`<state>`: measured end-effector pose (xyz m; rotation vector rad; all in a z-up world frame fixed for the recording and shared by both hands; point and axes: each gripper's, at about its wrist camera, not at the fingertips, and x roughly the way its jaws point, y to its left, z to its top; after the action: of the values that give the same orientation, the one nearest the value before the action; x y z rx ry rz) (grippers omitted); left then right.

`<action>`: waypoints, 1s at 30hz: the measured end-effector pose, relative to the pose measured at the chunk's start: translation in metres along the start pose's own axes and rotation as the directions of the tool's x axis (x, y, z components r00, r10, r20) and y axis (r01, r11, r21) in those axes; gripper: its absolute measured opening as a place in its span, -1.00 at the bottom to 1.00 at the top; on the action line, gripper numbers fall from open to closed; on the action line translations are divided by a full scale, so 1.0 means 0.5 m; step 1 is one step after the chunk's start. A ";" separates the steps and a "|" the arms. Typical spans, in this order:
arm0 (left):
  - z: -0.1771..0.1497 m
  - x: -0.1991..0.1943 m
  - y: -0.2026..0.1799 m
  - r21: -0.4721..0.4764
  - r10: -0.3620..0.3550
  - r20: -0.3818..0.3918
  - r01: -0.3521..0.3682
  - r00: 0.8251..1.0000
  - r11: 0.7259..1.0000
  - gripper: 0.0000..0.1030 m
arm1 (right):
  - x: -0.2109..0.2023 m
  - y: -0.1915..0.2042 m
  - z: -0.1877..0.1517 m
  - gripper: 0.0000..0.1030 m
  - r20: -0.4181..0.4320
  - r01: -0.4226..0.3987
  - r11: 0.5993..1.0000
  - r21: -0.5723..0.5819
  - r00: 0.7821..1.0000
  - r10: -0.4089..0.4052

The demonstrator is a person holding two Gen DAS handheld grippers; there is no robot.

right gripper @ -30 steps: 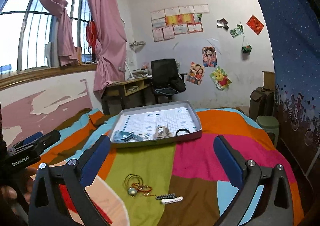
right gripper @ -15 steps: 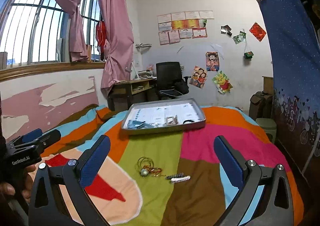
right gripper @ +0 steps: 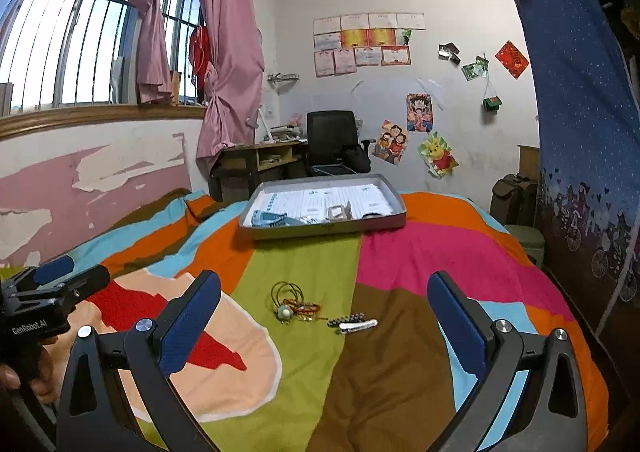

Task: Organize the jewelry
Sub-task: 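Withdraw both tools from the tray back over the bedspread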

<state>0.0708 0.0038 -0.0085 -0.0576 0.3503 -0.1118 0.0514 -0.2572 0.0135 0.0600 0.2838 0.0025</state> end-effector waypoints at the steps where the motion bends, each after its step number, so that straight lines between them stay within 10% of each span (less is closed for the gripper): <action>1: 0.000 0.001 -0.002 0.004 0.002 0.001 -0.002 1.000 1.000 1.00 | 0.003 -0.002 -0.004 0.97 -0.011 0.003 1.000 0.004 1.000 -0.003; 30: -0.005 0.147 -0.016 0.030 0.050 -0.119 -0.046 0.992 0.998 1.00 | 0.114 -0.054 -0.044 0.97 -0.190 0.066 0.995 0.073 0.980 -0.051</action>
<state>0.1376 -0.0129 -0.0350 -0.0158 0.4700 -0.0725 0.0996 -0.2821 -0.0250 0.1306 0.4749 -0.0618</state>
